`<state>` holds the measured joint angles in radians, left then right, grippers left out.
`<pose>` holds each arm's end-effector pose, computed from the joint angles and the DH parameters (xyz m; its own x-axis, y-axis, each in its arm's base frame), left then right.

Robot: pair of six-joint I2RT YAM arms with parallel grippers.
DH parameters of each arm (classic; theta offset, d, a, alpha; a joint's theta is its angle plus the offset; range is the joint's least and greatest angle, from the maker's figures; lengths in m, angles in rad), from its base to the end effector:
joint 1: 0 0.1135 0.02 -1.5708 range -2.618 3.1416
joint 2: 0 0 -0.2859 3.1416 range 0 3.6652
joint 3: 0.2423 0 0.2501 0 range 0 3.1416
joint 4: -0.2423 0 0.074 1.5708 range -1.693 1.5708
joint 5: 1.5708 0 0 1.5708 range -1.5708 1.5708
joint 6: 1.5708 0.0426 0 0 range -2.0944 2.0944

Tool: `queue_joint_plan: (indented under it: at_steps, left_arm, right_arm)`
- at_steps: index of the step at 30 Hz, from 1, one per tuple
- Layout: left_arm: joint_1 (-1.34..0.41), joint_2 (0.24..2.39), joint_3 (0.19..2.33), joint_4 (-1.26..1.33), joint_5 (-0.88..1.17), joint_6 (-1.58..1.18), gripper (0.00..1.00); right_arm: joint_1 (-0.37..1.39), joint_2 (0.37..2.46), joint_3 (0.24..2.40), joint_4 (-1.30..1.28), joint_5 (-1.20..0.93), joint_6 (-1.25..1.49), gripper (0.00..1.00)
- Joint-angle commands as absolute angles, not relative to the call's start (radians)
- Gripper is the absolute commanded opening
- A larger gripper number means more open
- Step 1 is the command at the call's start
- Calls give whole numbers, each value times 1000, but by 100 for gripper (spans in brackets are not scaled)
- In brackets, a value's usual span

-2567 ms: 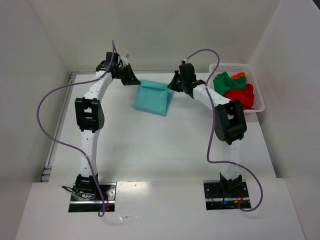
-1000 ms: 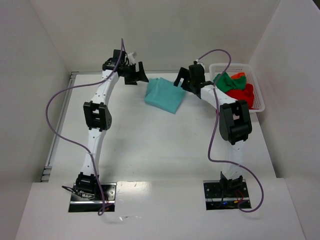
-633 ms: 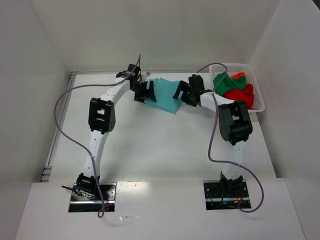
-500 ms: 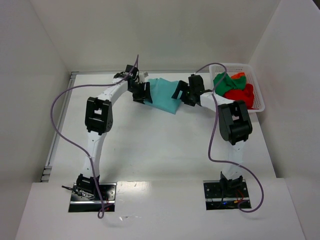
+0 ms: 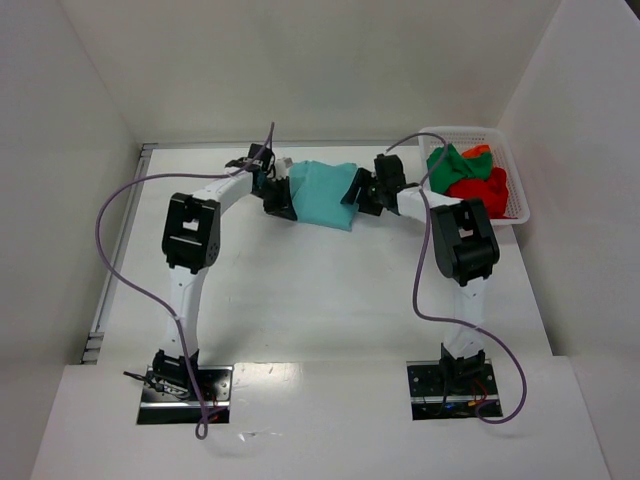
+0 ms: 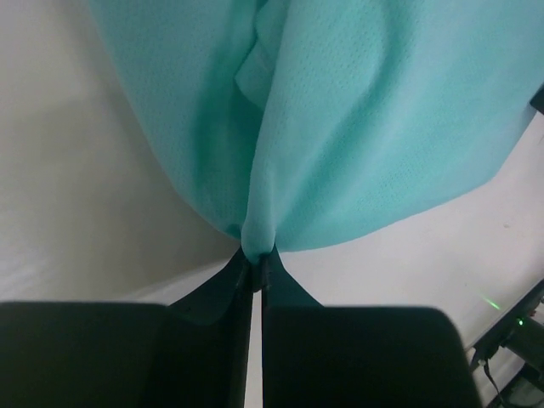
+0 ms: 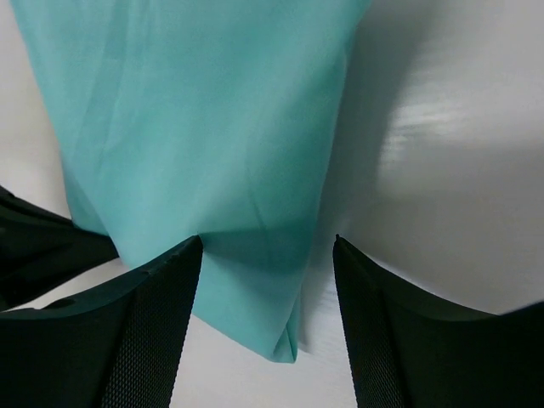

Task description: Fold and stack the t-shirts

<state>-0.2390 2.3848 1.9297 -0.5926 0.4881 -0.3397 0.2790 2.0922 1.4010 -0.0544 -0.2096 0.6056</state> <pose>0.5083 -0.1444 0.1603 -0.9391 -0.0741 -0.3357 0.1313 0.8251 -0.5495 0.4520 0.1387 0.1744 -0.7732 0.3577 -0.5237 0.0290 0.8448 0.5343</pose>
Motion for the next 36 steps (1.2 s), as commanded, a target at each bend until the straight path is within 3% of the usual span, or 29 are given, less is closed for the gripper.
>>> queue_joint_plan:
  at_steps: [1,6,21,24,26,27,29,31,33,36]
  left_arm:
    - [-262,2295,1846,-580,509,-337,5]
    - [-290,2165,1608,-548,509,-374,1]
    - [-452,1737,1036,-518,518,-567,1]
    - [-498,1649,941,-537,508,-616,2]
    - [-521,1574,905,-558,496,-640,12]
    - [-522,1547,893,-583,486,-653,33]
    - [-522,1458,884,-610,456,-687,61]
    - [-522,1404,941,-635,430,-712,80]
    - [-522,1359,997,-661,417,-712,88]
    - [-477,1350,1051,-618,371,-721,91]
  right_arm:
    - [302,2043,1353,-9,-225,612,69]
    - [331,1938,1272,2,-196,621,69]
    - [459,1584,939,-20,-117,704,66]
    - [471,1482,876,-46,-86,715,70]
    - [471,1438,836,-55,-86,724,70]
    - [471,1419,825,-69,-75,724,72]
    - [480,1375,805,-80,-75,724,73]
    - [480,1365,805,-80,-75,704,74]
    - [480,1365,805,-80,-75,692,74]
    - [480,1437,834,-80,-103,670,74]
